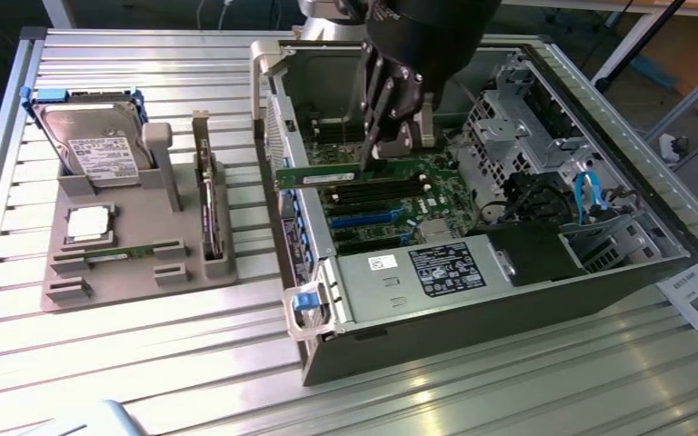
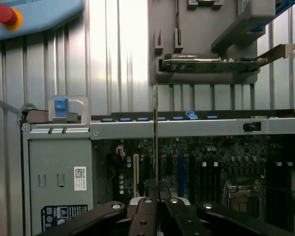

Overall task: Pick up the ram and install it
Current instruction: 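Pick up the ram and move it above insertion slot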

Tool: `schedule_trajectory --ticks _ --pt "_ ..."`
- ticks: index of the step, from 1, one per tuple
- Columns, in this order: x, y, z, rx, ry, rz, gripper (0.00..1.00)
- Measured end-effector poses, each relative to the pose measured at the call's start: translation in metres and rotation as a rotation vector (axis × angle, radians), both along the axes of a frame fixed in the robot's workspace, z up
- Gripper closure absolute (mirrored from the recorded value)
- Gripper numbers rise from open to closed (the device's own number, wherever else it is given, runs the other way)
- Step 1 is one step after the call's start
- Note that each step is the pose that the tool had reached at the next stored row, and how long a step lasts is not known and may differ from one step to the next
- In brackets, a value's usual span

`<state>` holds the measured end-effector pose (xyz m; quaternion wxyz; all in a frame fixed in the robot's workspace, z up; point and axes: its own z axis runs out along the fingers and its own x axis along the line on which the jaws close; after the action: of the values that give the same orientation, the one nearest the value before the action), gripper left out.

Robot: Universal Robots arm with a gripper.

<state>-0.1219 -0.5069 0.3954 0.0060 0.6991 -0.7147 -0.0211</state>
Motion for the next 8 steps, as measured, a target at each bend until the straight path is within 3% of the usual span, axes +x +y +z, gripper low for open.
schedule_trajectory --ticks 8 --pt "0.024 -0.0045 0.0 0.0 0.0 0.0 0.88"
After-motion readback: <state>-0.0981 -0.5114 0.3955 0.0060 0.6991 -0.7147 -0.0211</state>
